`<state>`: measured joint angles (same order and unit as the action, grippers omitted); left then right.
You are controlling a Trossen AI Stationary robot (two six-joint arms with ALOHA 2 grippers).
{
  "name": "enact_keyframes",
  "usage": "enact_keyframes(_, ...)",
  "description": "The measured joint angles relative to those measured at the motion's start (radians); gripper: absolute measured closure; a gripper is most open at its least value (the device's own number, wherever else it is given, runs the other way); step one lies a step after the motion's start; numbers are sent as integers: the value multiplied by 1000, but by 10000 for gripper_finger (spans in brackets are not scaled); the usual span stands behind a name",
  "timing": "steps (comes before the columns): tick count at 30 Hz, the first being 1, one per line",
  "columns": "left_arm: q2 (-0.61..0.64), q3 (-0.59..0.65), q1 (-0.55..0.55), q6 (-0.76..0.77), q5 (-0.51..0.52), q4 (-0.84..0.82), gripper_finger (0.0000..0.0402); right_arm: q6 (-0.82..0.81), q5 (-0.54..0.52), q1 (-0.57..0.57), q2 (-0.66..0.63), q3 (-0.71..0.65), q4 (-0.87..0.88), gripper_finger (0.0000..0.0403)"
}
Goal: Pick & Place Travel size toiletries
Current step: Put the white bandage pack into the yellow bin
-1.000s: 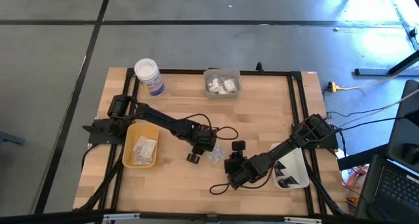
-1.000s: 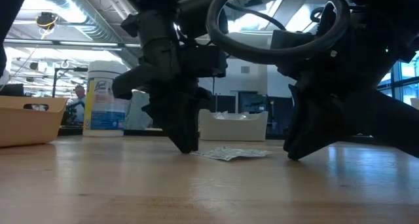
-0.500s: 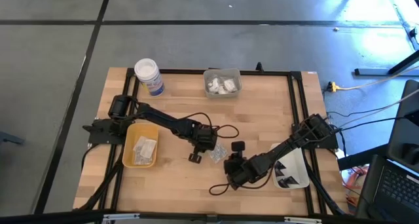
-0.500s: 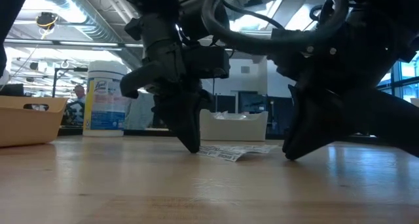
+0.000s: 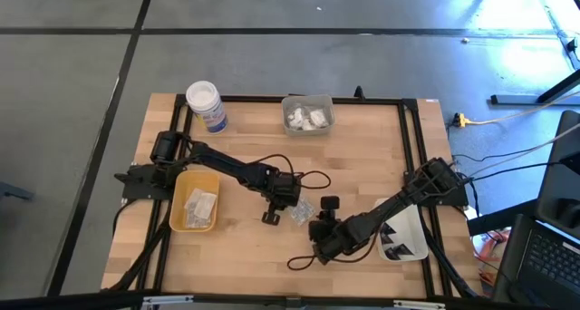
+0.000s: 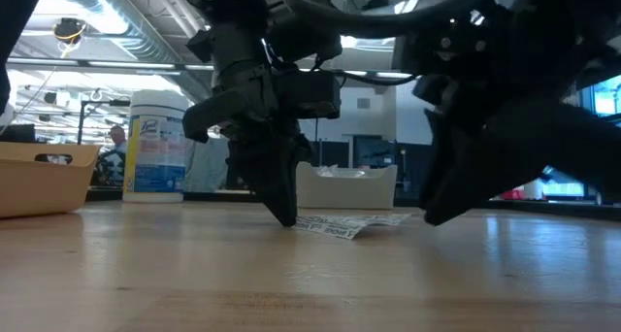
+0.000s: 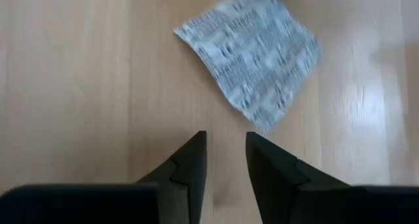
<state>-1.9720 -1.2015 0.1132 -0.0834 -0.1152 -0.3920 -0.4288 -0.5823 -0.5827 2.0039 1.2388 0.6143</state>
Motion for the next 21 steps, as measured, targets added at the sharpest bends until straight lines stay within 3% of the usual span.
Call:
enact_keyframes(7, 0, 0, 0, 2, -11, 4, 399, -200, 11, 1, -90, -17, 166, 275)
enact_keyframes(14, -1, 0, 0, 15, -12, 4, 399, -245, 33, 51, -247, -122, 131, 265)
enact_keyframes(17, -1, 0, 0, 19, -10, 4, 399, -220, 89, 76, -348, -210, 1, 264)
enact_keyframes(21, -1, 0, 2, 19, 3, 4, 399, -163, 214, 94, -485, -356, -328, 269)
